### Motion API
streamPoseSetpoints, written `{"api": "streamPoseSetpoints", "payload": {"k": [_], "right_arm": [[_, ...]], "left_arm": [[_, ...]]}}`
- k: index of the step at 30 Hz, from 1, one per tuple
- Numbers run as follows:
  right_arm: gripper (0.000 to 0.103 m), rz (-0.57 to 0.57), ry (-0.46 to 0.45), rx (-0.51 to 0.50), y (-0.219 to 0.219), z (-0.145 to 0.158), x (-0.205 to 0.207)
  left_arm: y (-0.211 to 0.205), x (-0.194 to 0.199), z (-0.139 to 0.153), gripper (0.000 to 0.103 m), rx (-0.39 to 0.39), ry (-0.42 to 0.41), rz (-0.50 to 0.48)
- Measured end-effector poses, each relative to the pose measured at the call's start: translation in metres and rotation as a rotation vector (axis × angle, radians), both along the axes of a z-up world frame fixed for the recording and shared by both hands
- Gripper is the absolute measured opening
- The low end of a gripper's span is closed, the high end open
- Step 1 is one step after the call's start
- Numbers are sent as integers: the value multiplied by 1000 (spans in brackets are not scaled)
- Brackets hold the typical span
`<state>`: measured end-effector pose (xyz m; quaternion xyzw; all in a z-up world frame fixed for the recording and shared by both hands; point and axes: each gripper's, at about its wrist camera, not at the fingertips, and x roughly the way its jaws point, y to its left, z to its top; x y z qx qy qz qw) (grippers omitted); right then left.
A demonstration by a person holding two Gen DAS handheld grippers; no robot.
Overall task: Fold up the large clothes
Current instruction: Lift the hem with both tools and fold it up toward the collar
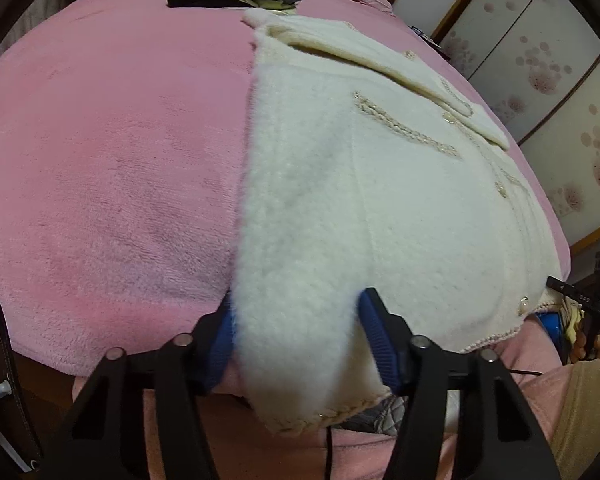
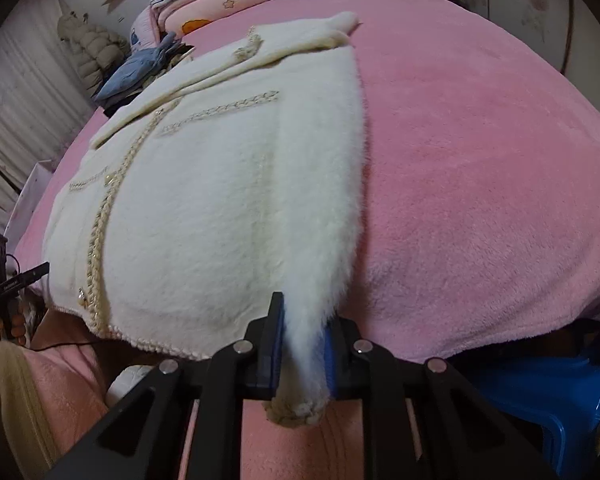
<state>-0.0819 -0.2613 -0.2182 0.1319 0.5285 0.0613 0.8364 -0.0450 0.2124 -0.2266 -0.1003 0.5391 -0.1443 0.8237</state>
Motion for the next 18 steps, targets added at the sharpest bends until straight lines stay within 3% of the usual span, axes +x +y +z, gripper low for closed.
{"api": "streamPoseSetpoints", "payload": {"k": [7,8,9,10,13,16,18], "right_arm": [[25,-20,48,37,-3,-16,20],[24,-17,49,28,-1,-16,19],[21,-11,48,12,2,-14,18],[14,3,42,1,5,-10,17],[11,48,-9,-15,16,11,13],[10,69,-111,51,24,48,9],[10,68,-186,91,27,78,13]], "left_arm": [[-7,10,-6,61,5,40,-8],[-9,10,-6,46,1,42,-18],[-14,11,-4,15,-19,45,-40],[-20,11,0,10,-49,53,-69],[-37,11,14,9,-39,32,-85],[-43,16,39,9,-165,15,-40],[-41,22,59,9,-307,-15,11]]}}
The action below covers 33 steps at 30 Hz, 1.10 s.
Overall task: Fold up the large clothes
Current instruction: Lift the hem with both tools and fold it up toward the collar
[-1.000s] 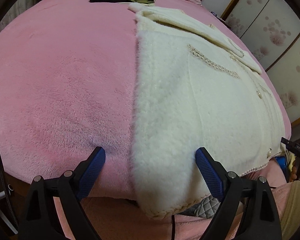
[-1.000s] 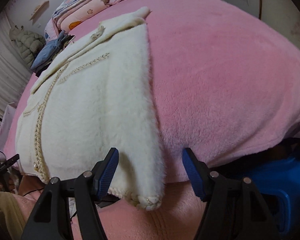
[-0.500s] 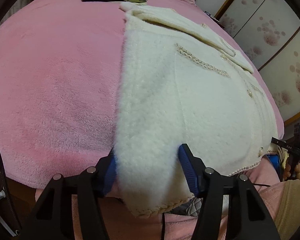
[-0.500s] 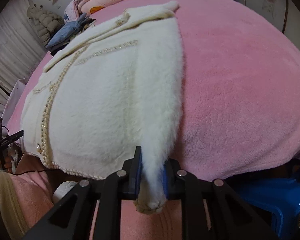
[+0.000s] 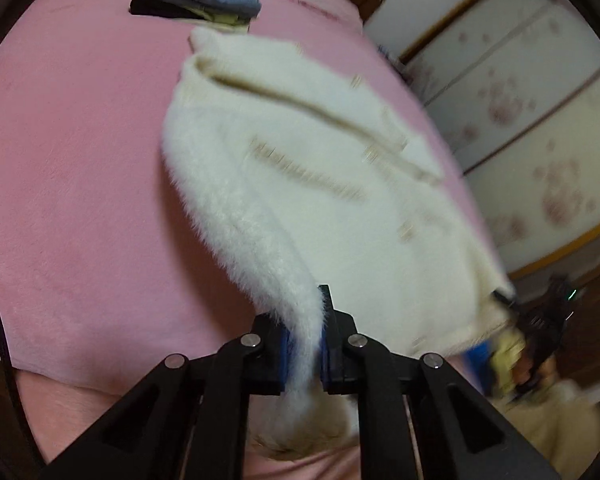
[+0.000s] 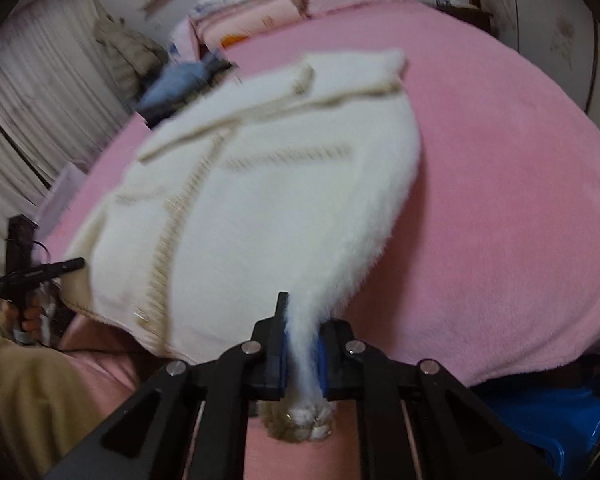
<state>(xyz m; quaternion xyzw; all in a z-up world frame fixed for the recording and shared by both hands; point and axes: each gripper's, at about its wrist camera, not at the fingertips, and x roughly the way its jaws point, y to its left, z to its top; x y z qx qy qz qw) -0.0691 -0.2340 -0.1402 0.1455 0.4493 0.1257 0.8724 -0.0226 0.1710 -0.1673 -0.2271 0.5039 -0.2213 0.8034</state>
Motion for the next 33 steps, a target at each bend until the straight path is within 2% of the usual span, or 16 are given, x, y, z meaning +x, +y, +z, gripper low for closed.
{"api": "streamPoseSetpoints", "payload": {"k": [1,3,7,9,12,16,19,21,23,24,25,27,33], "right_arm": [[10,-4,-43,33,0,15,3],[9,-13,-113,82,1,42,14],[9,-24,-235,172,-3,88,51],[9,-51,-273,215,-7,102,78],[9,-119,-300,249,-21,109,123],[9,-275,-264,307,-49,90,191],[9,-357,-216,295,-62,60,238],[11,-410,-143,268,-68,32,271],[19,-442,-27,257,-73,-3,300],[24,-438,32,258,-76,-17,311],[36,-425,91,257,-75,-31,321],[38,-394,145,229,-72,-48,331],[40,-312,90,177,-70,-43,334]], "left_arm": [[1,4,10,9,-73,-16,27],[0,17,32,9,-168,-46,82],[2,53,63,9,-287,-83,194],[11,80,72,9,-310,-90,258],[21,125,76,9,-300,-95,355],[29,198,63,9,-279,-80,449],[32,247,37,10,-179,-60,467],[30,270,14,13,-111,-27,476],[26,293,-12,20,-51,33,456],[24,302,-25,24,-27,74,443],[22,308,-35,26,-9,104,431],[22,314,-46,27,19,110,428],[31,313,-37,28,-13,66,358]]}}
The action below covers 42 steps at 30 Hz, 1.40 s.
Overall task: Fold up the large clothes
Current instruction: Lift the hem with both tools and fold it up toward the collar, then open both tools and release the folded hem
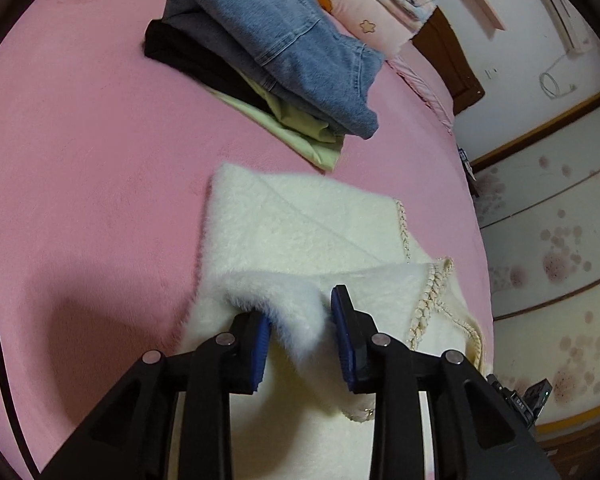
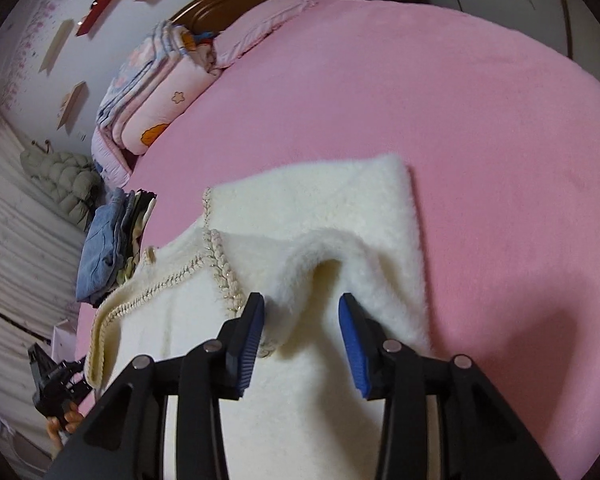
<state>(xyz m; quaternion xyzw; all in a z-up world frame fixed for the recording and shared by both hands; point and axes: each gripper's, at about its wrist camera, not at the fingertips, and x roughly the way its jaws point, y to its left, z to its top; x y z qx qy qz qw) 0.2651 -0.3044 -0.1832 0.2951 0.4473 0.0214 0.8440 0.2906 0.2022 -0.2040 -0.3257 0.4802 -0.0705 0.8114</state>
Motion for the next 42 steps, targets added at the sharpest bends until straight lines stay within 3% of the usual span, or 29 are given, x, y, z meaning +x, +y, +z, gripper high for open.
{"api": "streamPoseSetpoints", "payload": {"k": [5,9,10,12,13,19,22,25,28,30,34,36,38,40,42], "right_arm": [[45,80,5,-15,11,8,10],[44,87,-51,46,20,9,24],[36,80,-49,24,22,9,29],[21,66,-57,-65,28,14,38],[11,51,-64,-94,30,17,41],[10,-73,-127,-44,2,27,53],[10,-82,-75,-57,1,18,64],[14,-106,36,17,-8,3,72],[22,-101,2,100,-18,5,66],[23,-81,-21,134,-23,9,63],[27,-60,-40,200,-31,16,59],[41,-106,-104,277,-44,21,51],[61,-192,-163,337,-61,26,40],[69,-229,-173,279,-66,32,38],[69,-206,-159,160,-62,37,44]], "left_arm": [[-1,9,-2,29,5,7,-8],[-5,14,-3,28,5,11,54],[-6,17,-4,27,6,21,74],[-7,22,-1,12,47,15,112],[-8,26,1,11,60,9,126],[-4,37,5,8,9,-20,210],[4,48,-13,11,-86,74,273],[11,54,-22,18,-141,136,275],[8,58,-6,27,-107,95,190],[5,60,5,38,-90,67,143],[7,60,26,47,-72,15,110],[16,54,41,65,-60,-71,151],[27,49,54,76,-46,-140,204],[32,52,56,76,-29,-138,215],[32,58,55,76,11,-123,200]]}}
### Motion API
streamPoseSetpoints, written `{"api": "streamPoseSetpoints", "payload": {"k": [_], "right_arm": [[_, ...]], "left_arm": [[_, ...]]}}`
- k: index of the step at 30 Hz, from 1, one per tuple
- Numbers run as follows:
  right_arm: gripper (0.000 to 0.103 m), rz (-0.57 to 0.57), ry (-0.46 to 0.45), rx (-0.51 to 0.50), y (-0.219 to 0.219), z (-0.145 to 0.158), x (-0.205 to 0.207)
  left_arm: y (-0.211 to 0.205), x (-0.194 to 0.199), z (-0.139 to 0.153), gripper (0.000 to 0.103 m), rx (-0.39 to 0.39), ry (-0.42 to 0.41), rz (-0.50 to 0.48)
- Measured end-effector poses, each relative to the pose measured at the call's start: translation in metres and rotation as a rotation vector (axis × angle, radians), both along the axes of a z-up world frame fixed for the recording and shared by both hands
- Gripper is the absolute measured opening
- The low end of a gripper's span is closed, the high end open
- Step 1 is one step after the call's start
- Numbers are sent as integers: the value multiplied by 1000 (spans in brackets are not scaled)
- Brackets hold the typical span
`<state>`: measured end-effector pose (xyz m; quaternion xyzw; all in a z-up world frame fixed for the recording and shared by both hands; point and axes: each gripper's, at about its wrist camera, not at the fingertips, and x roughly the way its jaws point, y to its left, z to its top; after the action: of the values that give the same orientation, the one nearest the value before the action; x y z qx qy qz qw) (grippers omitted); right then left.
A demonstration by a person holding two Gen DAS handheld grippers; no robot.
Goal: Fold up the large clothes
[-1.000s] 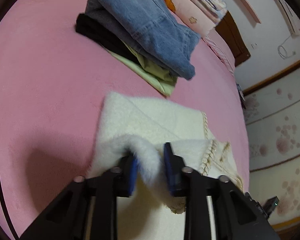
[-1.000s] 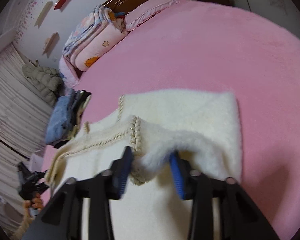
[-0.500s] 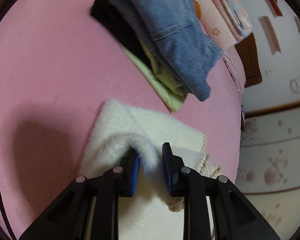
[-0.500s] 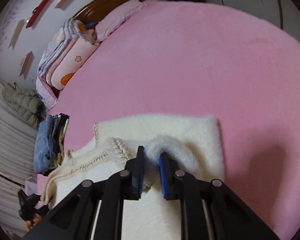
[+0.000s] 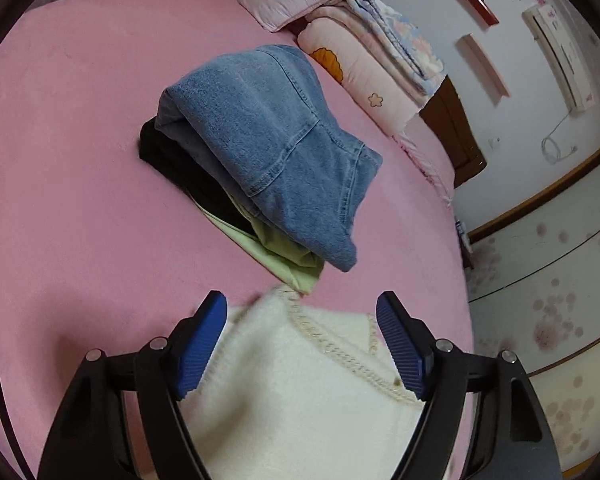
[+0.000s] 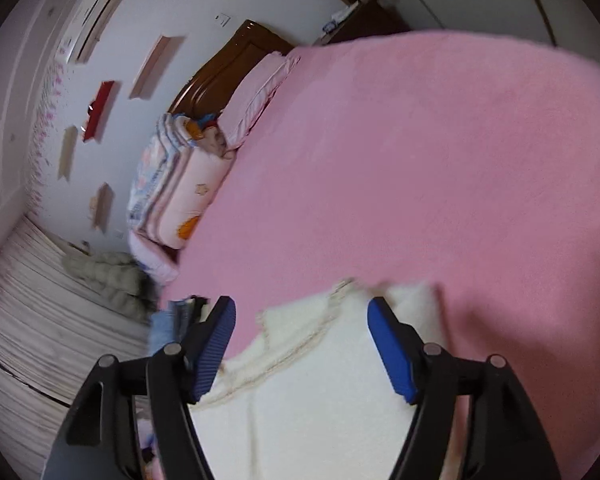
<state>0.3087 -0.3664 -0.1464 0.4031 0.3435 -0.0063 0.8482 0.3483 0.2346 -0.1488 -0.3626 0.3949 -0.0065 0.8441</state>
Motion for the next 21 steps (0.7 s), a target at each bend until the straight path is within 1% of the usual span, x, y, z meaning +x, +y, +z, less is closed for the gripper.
{"api": "streamPoseSetpoints", "payload": {"k": [3,6,10,12,16,17,18,19,20,21], "right_arm": [[69,51,44,-130,10,0,10],[69,111,89,-210,22,-8,22],[69,167,168,-270,35,-28,40],[69,191,199,-301,41,-36,46],[69,230,238,-371,53,-47,59],[69,236,244,-393,56,-49,62],[69,241,242,-407,57,-50,62],[68,244,241,-418,61,-51,65],[62,247,243,-425,63,-53,65],[53,251,246,-442,66,-54,67]], "left_arm": [[-10,8,-7,76,94,18,-69],[-26,16,-23,76,166,60,-153],[-42,26,-43,76,237,114,-228],[-50,31,-49,75,259,127,-269],[-68,40,-59,73,352,142,-325],[-72,42,-62,66,371,141,-335],[-75,44,-64,50,385,144,-342],[-78,45,-66,38,417,152,-341],[-80,47,-69,12,453,164,-337],[-81,47,-70,9,480,172,-333]]}}
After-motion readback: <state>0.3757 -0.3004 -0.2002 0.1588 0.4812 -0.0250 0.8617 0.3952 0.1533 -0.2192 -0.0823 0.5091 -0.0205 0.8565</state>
